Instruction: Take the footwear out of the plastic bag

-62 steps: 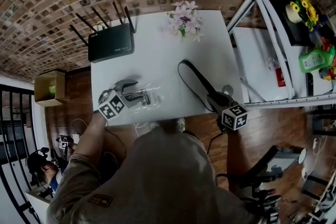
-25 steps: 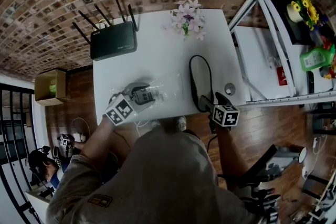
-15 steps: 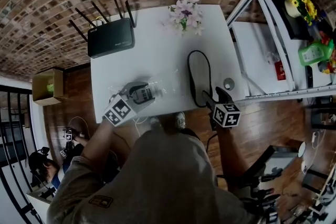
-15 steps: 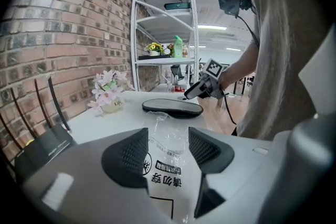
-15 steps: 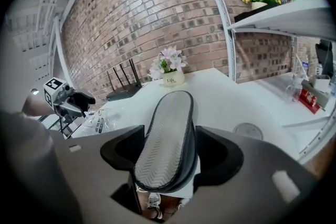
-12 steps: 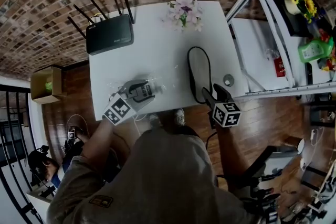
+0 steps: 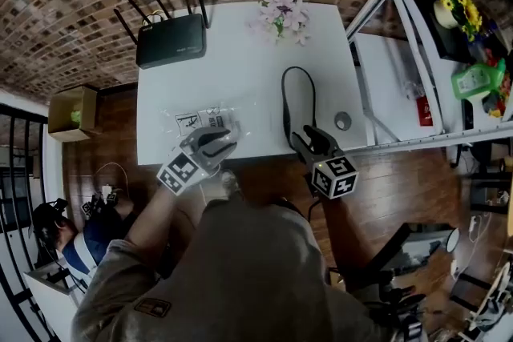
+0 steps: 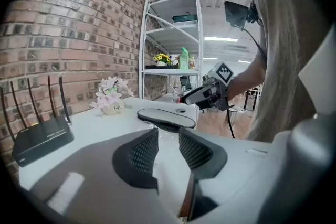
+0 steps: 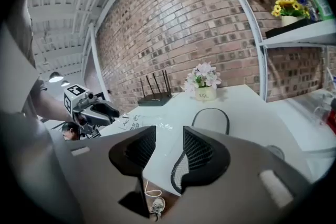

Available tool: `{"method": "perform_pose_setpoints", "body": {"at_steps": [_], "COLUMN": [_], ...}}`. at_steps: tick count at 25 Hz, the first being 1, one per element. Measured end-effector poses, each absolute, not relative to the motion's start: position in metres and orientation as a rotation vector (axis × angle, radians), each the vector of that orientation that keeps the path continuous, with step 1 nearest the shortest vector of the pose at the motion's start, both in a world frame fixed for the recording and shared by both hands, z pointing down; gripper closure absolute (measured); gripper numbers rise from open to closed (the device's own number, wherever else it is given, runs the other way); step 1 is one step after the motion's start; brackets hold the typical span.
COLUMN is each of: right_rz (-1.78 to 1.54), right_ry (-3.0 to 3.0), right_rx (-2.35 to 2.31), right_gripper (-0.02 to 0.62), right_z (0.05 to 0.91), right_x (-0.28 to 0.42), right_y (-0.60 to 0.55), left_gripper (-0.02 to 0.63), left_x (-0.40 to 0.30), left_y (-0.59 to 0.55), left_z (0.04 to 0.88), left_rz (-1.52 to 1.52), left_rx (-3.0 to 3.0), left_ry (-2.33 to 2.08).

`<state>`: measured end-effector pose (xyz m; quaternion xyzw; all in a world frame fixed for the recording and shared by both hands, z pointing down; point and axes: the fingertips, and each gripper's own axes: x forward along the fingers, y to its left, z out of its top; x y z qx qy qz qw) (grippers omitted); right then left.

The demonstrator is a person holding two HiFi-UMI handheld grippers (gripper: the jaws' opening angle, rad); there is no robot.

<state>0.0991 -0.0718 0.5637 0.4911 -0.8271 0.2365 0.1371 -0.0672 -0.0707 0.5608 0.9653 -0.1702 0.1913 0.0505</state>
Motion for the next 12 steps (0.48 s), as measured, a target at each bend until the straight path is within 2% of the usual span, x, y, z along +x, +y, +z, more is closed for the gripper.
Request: {"method": "perform_pose_setpoints", "body": {"at_steps": [8, 12], "right_rz": [0.550, 0.467], "right_ry": [-2.571, -2.644], "right_rx": [1.191, 1.083], "right_gripper": [0.478, 0.535], "right_z": [0.529, 0.516], "right_x": [0.099, 0.098], "right_y": [-0.018, 0.014], "left_gripper": [0.565, 0.594], "left_x": [-0.029, -0.015], "left_y": [-0.020, 0.014], "left_z": [0.546, 0.537], "left_rz": [0.387, 0.301], "left_rx": [2.803, 2.743], "left_ry": [-0.752, -0.851]}}
